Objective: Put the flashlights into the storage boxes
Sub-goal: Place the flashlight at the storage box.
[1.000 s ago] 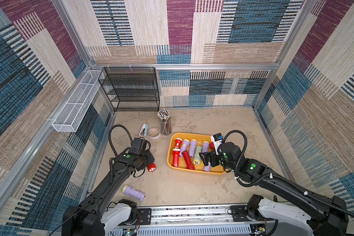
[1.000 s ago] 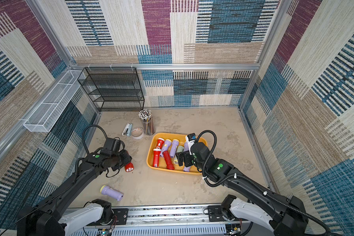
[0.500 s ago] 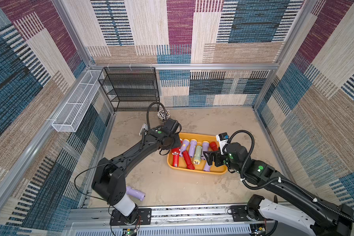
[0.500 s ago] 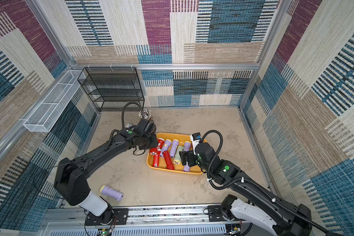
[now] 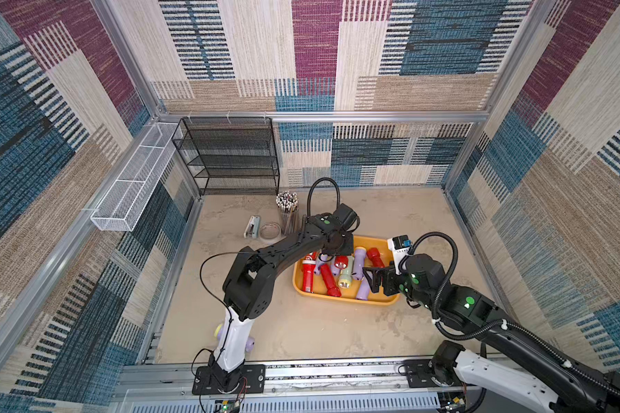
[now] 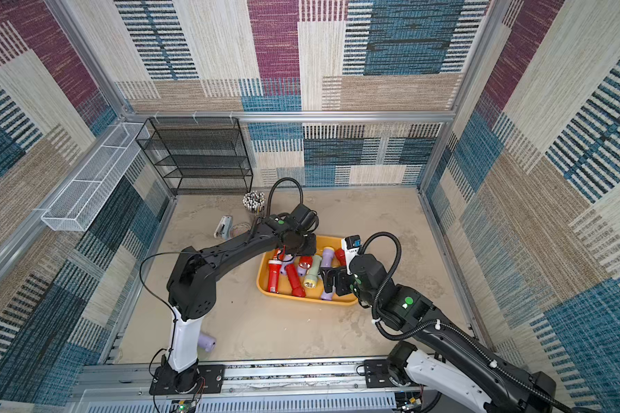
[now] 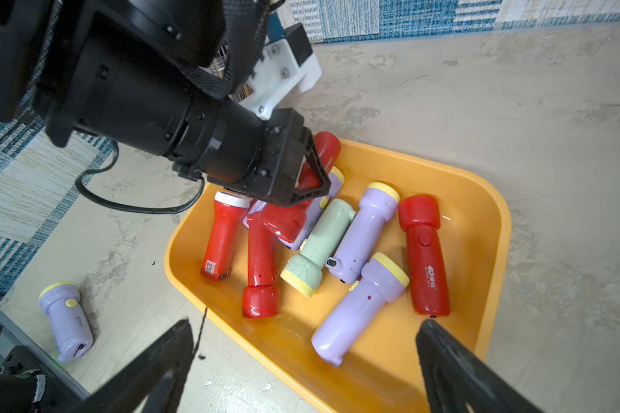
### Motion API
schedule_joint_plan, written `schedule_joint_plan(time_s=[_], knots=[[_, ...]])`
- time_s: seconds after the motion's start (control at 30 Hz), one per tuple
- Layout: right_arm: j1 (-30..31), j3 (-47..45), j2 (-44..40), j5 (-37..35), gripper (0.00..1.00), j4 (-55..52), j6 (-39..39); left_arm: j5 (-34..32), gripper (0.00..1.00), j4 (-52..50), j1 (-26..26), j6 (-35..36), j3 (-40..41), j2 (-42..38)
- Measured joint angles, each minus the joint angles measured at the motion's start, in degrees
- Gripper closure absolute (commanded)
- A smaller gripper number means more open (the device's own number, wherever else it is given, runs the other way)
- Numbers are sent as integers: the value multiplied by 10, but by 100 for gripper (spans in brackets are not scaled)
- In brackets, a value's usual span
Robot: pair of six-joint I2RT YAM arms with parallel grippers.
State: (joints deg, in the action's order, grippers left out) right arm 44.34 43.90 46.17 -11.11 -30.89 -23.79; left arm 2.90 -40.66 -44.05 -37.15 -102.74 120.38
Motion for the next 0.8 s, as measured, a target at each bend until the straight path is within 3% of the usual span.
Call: schedule_joint_plan(time_s=[0.23, 0.5, 0.8], knots=[[0, -4, 7, 0, 0, 0, 0, 8, 72, -20, -3, 12, -18, 33], [0, -6, 14, 0, 0, 0, 0, 9, 55, -37, -3, 24, -26, 47], [0, -9, 15, 0, 0, 2, 0, 2, 49, -42, -3, 28, -33, 43]])
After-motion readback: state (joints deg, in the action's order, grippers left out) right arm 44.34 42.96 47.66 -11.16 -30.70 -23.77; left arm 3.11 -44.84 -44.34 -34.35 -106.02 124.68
